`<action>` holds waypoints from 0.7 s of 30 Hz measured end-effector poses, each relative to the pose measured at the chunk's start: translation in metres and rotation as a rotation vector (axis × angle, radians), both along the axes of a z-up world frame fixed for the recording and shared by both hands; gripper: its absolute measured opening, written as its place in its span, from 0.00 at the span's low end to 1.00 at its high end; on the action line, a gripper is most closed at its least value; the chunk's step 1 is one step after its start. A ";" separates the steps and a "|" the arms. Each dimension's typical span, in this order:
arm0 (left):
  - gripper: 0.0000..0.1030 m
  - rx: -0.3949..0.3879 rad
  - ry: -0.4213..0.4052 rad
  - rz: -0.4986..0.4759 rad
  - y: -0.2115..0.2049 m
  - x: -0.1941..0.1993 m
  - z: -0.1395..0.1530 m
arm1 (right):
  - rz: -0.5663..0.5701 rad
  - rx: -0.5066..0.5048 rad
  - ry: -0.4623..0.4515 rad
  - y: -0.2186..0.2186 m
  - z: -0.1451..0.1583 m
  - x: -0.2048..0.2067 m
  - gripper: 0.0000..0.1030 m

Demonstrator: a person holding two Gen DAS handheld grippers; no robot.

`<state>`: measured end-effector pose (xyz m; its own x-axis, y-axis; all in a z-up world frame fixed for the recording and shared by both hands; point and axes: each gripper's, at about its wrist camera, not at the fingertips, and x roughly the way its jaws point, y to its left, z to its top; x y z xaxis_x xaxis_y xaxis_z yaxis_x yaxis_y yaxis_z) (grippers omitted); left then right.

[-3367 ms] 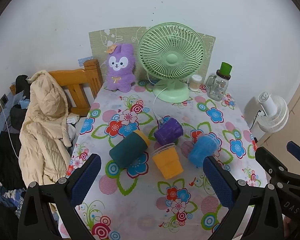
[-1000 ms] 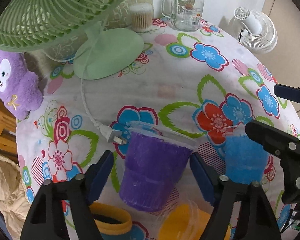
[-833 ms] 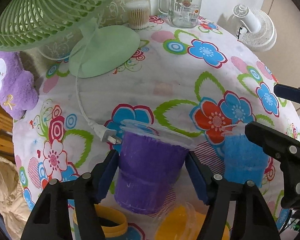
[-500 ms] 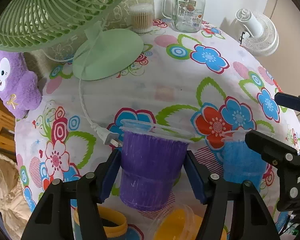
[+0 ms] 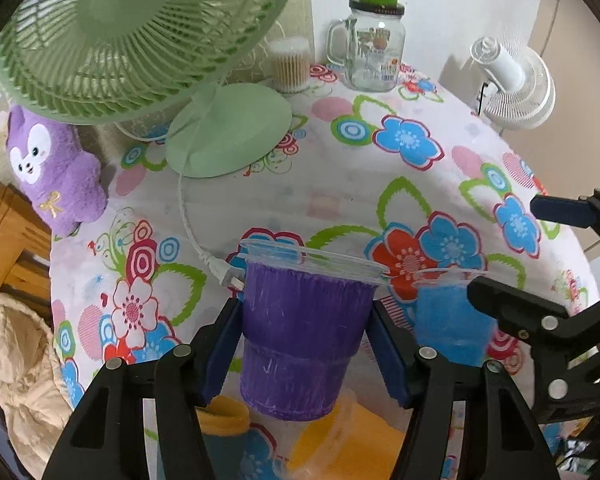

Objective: Flip cup upside down
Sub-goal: 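Lift the purple cup with the left tool and stand it upright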

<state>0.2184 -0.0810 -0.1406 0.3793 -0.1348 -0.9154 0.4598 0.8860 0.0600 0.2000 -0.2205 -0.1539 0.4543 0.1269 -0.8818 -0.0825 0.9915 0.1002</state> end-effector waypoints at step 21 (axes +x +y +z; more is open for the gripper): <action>0.63 -0.032 -0.046 0.219 0.005 -0.084 0.051 | 0.156 0.017 -0.063 -0.003 0.044 -0.055 1.00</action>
